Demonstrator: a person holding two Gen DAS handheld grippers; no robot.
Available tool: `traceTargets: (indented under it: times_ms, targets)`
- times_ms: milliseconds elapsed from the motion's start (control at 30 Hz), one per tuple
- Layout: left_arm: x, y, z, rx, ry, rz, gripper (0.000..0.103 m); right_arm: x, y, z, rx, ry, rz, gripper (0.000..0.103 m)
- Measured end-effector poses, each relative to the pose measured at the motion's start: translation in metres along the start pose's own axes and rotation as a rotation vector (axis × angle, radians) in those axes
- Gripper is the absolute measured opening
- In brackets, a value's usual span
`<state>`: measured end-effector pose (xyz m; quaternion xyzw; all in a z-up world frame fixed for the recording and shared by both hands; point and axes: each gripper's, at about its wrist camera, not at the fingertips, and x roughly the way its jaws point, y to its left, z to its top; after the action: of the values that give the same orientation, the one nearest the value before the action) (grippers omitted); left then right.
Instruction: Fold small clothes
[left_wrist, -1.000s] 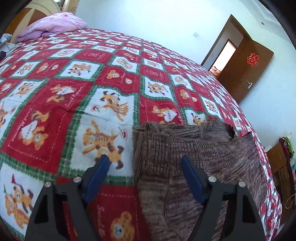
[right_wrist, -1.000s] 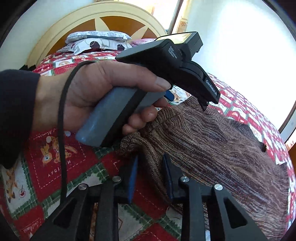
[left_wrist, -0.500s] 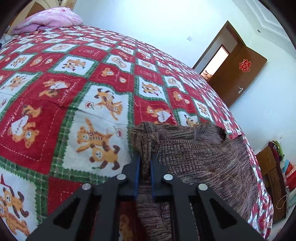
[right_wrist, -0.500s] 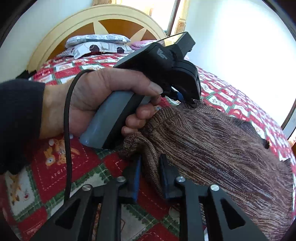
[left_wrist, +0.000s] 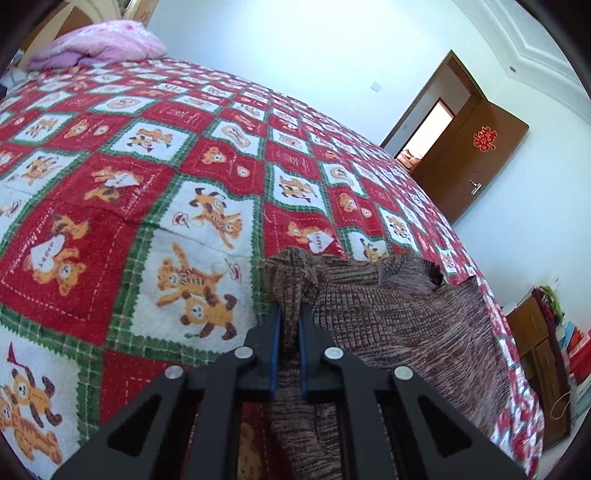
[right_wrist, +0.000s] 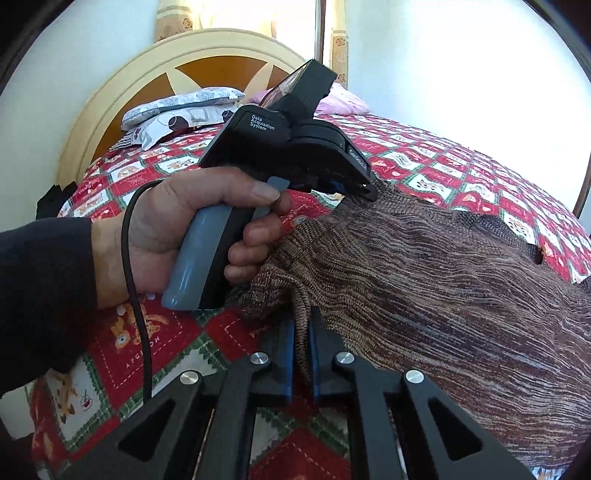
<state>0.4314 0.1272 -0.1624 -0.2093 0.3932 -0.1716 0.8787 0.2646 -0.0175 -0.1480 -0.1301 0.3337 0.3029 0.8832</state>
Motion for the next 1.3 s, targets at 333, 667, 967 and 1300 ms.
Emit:
traceTargets:
  times_ms: [333,667,967,1300]
  targets:
    - [-0.01,-0.019,0.006,-0.048,0.008,-0.032,0.008,-0.035,-0.038,0.009,0.125,-0.044,0.037,0.006]
    - [-0.022,-0.072,0.022,-0.022,-0.044,-0.088,0.008,-0.085,-0.086,0.004,0.234,-0.098,0.035,0.004]
    - [-0.012,-0.125,0.027,0.017,-0.035,-0.098,0.008,-0.121,-0.113,-0.008,0.285,-0.125,0.027,0.003]
    - [0.007,-0.187,0.036,0.087,-0.029,-0.126,0.008,-0.162,-0.163,-0.031,0.388,-0.175,-0.004,0.003]
